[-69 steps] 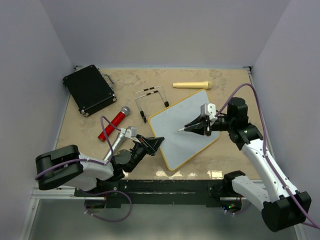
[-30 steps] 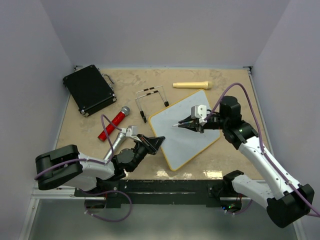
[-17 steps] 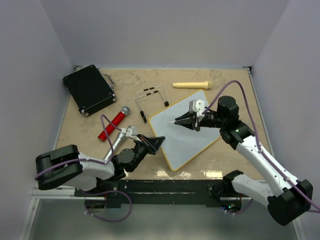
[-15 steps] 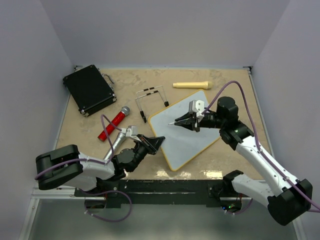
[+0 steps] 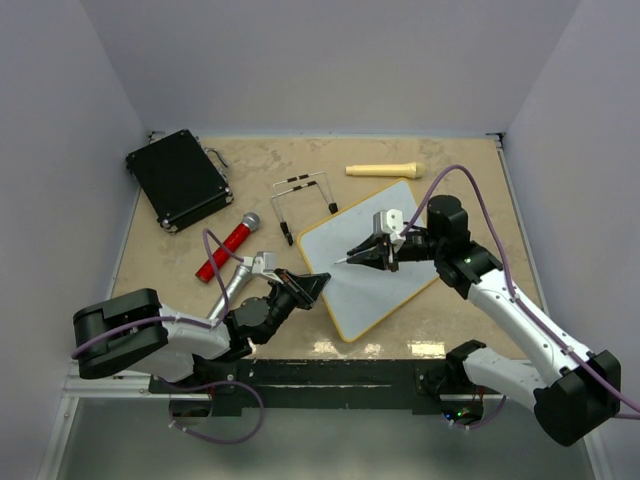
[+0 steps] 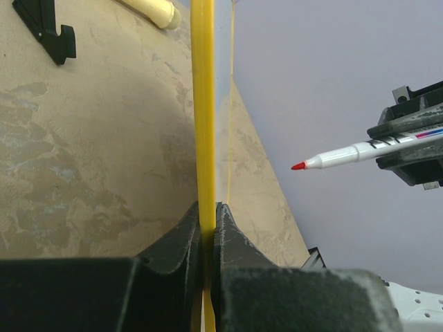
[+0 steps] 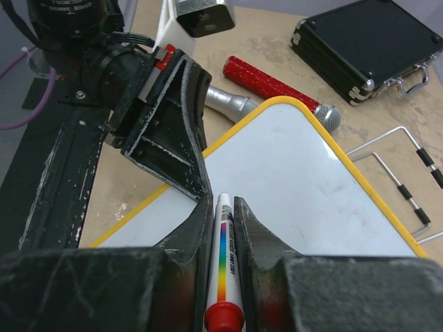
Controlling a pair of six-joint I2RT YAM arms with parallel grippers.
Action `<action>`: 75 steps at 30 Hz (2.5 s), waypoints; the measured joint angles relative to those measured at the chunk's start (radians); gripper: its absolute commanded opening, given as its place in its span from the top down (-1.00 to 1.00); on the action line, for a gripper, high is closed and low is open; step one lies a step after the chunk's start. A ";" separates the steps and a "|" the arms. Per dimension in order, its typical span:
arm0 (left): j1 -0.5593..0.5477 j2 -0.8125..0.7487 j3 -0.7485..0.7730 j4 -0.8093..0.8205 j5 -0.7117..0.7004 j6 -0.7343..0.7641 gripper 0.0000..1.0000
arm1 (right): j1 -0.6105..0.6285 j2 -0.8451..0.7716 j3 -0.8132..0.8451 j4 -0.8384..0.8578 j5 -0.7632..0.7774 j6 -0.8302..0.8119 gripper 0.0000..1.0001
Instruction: Write a sentence on the whiteboard
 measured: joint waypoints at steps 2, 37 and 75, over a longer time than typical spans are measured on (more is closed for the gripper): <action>0.000 0.000 0.000 -0.002 0.000 0.000 1.00 | 0.000 0.000 0.000 -0.012 -0.017 -0.009 1.00; 0.000 0.000 0.000 0.001 0.000 -0.010 1.00 | 0.138 0.135 0.128 -0.032 0.187 0.005 1.00; 0.000 0.010 0.000 0.016 0.009 0.002 1.00 | 0.136 0.165 0.126 0.034 0.281 0.070 1.00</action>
